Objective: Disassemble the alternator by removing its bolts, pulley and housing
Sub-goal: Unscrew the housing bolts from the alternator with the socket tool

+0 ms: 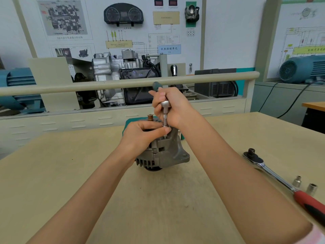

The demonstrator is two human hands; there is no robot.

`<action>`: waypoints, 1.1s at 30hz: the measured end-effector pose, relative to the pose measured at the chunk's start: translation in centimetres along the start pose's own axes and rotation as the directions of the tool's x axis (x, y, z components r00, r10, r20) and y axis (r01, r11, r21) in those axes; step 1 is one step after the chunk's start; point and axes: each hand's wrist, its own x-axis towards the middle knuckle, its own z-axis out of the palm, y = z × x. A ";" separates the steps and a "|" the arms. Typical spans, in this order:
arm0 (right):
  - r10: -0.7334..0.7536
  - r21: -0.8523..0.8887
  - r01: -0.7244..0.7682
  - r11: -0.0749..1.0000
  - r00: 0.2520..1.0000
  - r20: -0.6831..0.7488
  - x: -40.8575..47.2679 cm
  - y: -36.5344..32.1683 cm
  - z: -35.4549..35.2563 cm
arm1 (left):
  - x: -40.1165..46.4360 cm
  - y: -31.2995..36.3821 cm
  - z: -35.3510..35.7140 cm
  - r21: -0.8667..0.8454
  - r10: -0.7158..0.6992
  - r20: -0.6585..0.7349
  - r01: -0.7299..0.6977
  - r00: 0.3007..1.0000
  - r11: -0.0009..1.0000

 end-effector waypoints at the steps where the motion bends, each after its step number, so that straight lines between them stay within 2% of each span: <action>1: -0.070 0.006 0.070 0.998 0.996 -0.057 0.0 0.2 0.1 | 0.0 0.0 0.0 -0.003 -0.001 -0.003 0.001 1.000 1.000; 4: -0.235 -0.010 0.239 0.971 0.948 -0.215 0.2 0.9 0.5 | 0.1 -0.1 0.0 0.001 0.005 -0.013 -0.005 1.000 1.000; 6: -0.344 -0.039 0.351 0.936 0.880 -0.329 0.5 1.4 0.7 | 0.0 -0.1 0.1 0.011 0.011 -0.019 -0.011 1.000 1.000; 9: -0.431 -0.087 0.433 0.897 0.815 -0.388 0.9 1.8 1.0 | 0.0 -0.1 0.1 0.032 0.018 -0.025 -0.017 1.000 0.999; 11: -0.385 -0.112 0.370 0.922 0.860 -0.335 0.9 1.7 0.9 | 0.0 0.0 0.1 0.036 0.016 -0.014 -0.016 1.000 0.999; 15: -0.090 -0.169 0.069 0.983 0.989 -0.121 0.4 0.6 0.8 | -0.1 0.2 -0.1 0.055 0.008 0.031 -0.009 0.999 0.998; 18: 0.114 -0.215 -0.110 0.970 0.994 0.007 0.8 0.0 0.7 | -0.2 0.3 -0.3 0.060 -0.010 0.059 0.007 0.998 0.998; 22: 0.262 -0.206 -0.231 0.951 0.956 0.134 0.8 -0.4 0.2 | -0.3 0.3 -0.3 0.037 -0.016 0.045 0.014 0.999 0.999; 25: 0.216 -0.150 -0.197 0.969 0.969 0.124 0.5 -0.4 0.1 | -0.3 0.2 0.1 0.018 -0.007 0.005 0.007 1.000 1.000; 33: -0.054 0.016 0.055 0.998 0.997 -0.051 0.5 0.5 0.3 | -0.3 -0.1 0.3 -0.017 -0.005 -0.034 0.004 0.999 1.000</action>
